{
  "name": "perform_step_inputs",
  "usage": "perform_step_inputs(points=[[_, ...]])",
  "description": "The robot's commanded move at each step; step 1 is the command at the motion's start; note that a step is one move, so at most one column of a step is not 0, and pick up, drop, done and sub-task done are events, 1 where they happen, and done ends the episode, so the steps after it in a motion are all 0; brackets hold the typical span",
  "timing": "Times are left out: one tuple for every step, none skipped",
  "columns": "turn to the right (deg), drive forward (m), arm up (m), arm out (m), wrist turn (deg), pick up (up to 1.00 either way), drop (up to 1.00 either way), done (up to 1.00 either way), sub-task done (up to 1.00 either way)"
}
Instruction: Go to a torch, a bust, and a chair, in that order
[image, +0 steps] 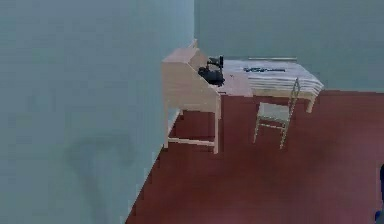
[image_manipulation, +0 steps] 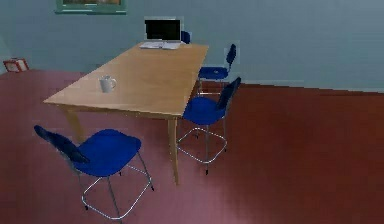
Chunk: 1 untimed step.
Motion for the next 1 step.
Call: perform_step_inputs(points=[[0.0,0.50,0.00,0.00,0.0,0.00,0.00,0.00,0.00]])
